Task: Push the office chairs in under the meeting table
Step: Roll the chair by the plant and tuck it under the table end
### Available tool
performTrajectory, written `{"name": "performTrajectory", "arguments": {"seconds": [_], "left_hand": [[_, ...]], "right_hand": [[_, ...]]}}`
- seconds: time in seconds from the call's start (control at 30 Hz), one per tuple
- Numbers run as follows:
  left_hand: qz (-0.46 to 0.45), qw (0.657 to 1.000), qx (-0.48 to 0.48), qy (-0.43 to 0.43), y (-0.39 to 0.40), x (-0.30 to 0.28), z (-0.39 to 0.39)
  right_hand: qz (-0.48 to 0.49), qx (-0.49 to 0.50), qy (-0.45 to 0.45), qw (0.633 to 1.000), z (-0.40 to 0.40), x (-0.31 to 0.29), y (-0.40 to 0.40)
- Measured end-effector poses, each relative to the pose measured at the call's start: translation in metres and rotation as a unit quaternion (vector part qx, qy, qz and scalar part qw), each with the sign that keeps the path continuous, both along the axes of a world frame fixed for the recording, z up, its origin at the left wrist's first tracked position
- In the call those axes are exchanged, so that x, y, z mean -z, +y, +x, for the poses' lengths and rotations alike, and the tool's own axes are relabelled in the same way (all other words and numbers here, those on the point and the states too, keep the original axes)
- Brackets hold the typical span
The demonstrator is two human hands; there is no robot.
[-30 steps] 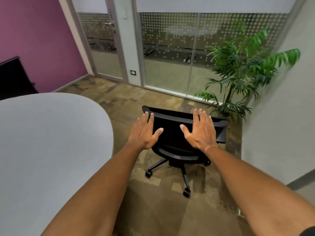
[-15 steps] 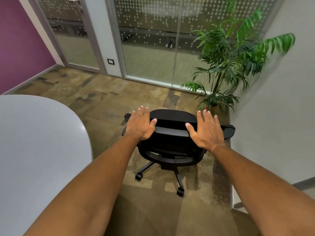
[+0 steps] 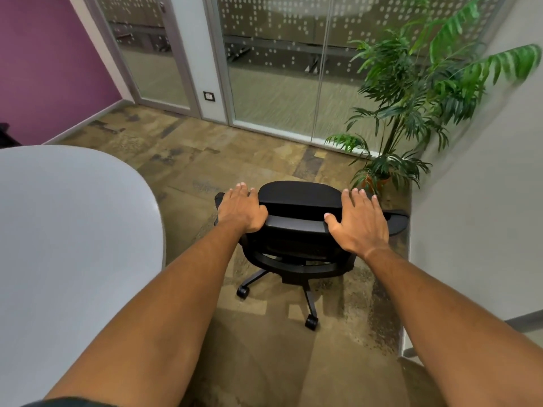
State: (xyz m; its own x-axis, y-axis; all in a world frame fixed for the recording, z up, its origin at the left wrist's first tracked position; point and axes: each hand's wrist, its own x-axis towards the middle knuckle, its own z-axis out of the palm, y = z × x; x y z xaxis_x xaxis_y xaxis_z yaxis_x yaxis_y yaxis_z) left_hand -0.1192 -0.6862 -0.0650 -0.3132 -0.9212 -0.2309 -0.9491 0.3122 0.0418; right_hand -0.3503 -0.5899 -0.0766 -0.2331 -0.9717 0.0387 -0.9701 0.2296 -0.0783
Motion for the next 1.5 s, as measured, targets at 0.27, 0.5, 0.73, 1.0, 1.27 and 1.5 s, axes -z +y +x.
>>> {"name": "performTrajectory", "arguments": {"seconds": [0.27,0.5,0.73,1.0,1.27,1.5], "left_hand": [[-0.024,0.998,-0.053,-0.011,0.057,0.007,-0.004],[-0.027,0.995,-0.099,-0.003,0.108,0.009,-0.001],[-0.035,0.992,-0.124,0.015,0.152,0.008,0.019],[-0.033,0.987,-0.155,0.021,0.204,0.008,0.041],[-0.039,0.981,-0.186,0.032,0.274,0.005,0.078],[-0.032,0.971,-0.235,0.041,0.330,-0.001,0.094]], "right_hand": [[-0.001,-0.066,-0.012,0.998,-0.017,0.001,0.028],[-0.008,-0.110,-0.014,0.994,-0.018,-0.001,0.055],[-0.006,-0.137,-0.016,0.990,0.002,0.000,0.085],[-0.008,-0.165,0.001,0.986,0.023,-0.001,0.123],[-0.007,-0.210,0.006,0.978,0.057,0.001,0.170],[-0.009,-0.257,0.008,0.966,0.077,0.004,0.198]]}}
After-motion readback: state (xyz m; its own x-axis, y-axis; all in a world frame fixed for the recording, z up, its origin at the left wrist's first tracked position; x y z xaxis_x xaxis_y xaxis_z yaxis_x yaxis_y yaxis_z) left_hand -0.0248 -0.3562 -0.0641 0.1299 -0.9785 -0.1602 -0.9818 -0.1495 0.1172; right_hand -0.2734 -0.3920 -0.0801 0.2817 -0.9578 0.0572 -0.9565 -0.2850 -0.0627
